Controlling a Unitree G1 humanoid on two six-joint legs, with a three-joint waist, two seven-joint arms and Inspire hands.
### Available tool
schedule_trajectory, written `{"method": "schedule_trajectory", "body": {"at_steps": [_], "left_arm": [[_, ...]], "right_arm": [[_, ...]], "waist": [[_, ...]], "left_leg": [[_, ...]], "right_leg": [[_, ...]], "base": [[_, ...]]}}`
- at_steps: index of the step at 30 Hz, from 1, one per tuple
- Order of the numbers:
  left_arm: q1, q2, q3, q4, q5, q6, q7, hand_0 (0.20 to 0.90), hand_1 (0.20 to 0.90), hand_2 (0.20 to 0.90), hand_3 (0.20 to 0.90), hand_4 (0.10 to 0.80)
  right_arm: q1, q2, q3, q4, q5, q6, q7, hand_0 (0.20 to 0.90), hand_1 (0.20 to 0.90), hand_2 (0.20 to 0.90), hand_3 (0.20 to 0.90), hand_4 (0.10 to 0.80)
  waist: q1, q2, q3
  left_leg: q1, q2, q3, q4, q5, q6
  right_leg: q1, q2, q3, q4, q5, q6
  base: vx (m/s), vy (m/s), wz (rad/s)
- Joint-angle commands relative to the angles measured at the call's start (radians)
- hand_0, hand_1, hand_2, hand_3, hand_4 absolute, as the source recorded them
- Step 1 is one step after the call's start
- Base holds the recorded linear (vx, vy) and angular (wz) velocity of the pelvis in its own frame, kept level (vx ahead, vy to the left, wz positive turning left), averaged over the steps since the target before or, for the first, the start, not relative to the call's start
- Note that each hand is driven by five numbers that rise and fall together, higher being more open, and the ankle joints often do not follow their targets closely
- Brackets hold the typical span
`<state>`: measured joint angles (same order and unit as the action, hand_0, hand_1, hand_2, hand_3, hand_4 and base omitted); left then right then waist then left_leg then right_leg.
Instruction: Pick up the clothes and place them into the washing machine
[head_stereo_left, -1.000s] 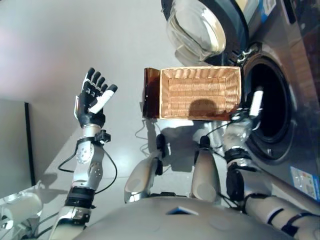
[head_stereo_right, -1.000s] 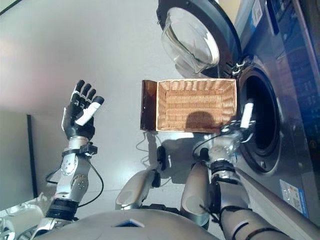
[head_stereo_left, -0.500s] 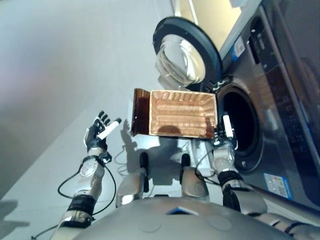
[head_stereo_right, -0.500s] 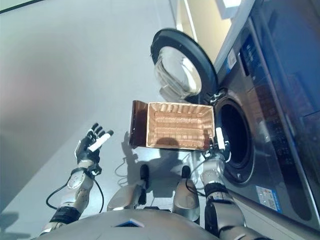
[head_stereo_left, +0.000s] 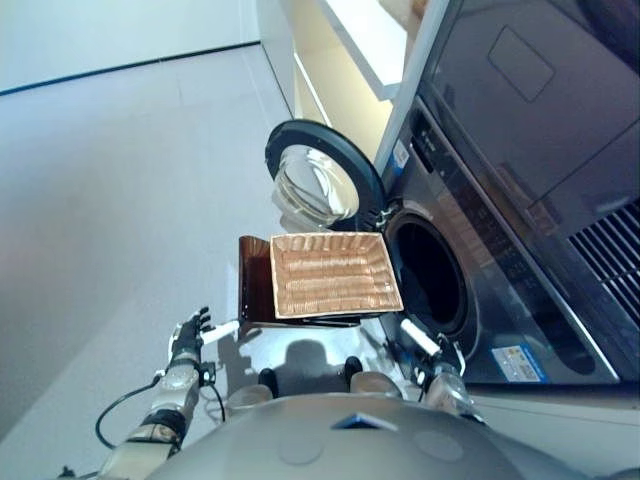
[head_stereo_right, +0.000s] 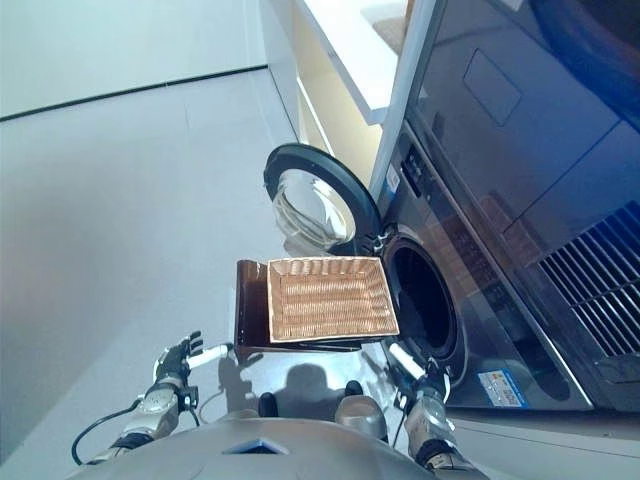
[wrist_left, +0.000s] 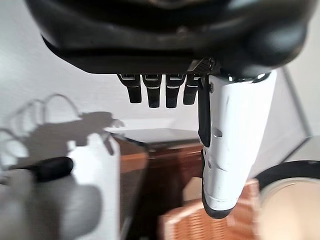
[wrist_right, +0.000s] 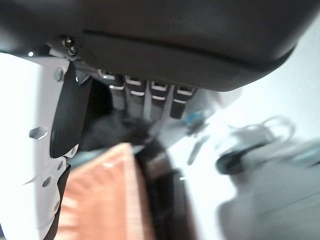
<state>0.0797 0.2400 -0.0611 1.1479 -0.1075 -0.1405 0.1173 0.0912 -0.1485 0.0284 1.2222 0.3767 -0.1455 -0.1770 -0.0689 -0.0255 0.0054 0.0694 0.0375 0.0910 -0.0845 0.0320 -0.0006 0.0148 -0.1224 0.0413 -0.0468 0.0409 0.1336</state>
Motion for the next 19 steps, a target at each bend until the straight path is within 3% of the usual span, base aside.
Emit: {"method": "schedule_trajectory", "body": {"at_steps": [1,3,19], "left_arm": [[-0.069,0.023,0.017,0.03,0.055,-0.03,-0.003,0.9,0.9,0.9,0.9,0.8],[-0.068,0.019,0.009,0.065,0.084,-0.027,-0.016,0.9,0.9,0.9,0.9,0.8],[-0.086,-0.013,-0.08,0.047,0.14,-0.018,-0.017,0.9,0.9,0.9,0.9,0.8]], "right_arm": [[-0.034,-0.046,0.053,0.015,-0.192,0.013,-0.026,0.9,0.9,0.9,0.9,0.8],[-0.024,-0.042,0.075,0.097,-0.281,0.048,-0.02,0.9,0.9,0.9,0.9,0.8],[-0.097,-0.047,0.092,0.186,-0.353,0.105,-0.044,0.9,0.9,0.9,0.9,0.8]], "waist": [[0.005,-0.003,-0.004],[0.003,-0.007,-0.011],[0.012,-0.011,-0.036]], "left_leg": [[0.012,0.003,-0.011,-0.003,-0.029,-0.074],[0.024,0.01,-0.012,-0.003,-0.031,-0.073],[0.095,0.026,-0.018,0.001,-0.064,-0.064]], "right_leg": [[-0.038,-0.03,-0.019,0.029,0.021,0.039],[-0.024,-0.025,-0.022,0.037,0.012,0.037],[0.046,-0.012,-0.027,0.045,-0.024,0.037]], "base": [[-0.006,0.019,-0.04],[0.023,0.003,-0.06],[0.025,0.0,-0.01]]}}
